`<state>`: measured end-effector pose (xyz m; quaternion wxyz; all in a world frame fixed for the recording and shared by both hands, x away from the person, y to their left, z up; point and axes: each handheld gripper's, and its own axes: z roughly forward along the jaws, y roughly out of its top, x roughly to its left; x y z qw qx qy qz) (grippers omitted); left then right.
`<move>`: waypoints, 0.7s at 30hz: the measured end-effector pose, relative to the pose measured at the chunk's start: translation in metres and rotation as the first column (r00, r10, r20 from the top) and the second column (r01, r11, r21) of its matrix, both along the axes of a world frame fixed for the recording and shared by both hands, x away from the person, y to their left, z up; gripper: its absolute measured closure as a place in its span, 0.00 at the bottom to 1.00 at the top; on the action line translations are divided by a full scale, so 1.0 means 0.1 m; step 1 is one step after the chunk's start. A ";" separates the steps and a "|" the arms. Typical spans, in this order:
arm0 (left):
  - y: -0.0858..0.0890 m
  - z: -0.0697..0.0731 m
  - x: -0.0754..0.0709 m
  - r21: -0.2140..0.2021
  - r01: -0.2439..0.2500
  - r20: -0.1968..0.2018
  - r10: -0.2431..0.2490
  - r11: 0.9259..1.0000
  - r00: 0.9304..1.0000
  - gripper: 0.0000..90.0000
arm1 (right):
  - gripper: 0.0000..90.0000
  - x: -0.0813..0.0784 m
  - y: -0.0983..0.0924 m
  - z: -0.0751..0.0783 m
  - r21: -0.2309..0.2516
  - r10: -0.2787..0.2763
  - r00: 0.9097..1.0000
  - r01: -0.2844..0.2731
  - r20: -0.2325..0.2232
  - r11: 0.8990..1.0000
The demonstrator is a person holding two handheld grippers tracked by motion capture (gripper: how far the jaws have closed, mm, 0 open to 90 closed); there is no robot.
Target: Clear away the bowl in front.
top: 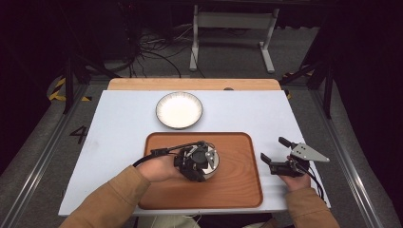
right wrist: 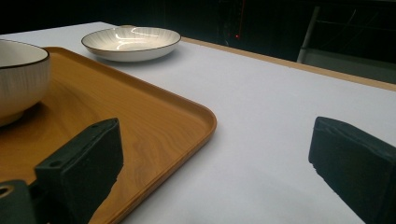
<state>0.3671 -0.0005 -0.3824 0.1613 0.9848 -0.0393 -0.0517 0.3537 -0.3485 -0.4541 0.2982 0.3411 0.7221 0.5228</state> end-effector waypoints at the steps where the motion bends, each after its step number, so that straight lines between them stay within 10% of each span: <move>1: 0.00 -0.01 -0.01 0.000 -0.002 -0.007 0.002 1.000 1.000 0.89 | 0.04 0.00 0.00 0.00 0.000 0.000 1.000 0.000 0.000 1.000; 21: 0.11 0.04 -0.10 -0.075 -0.013 -0.023 0.011 0.997 1.000 0.72 | 0.05 0.01 0.00 0.00 0.000 0.008 1.000 -0.008 -0.005 1.000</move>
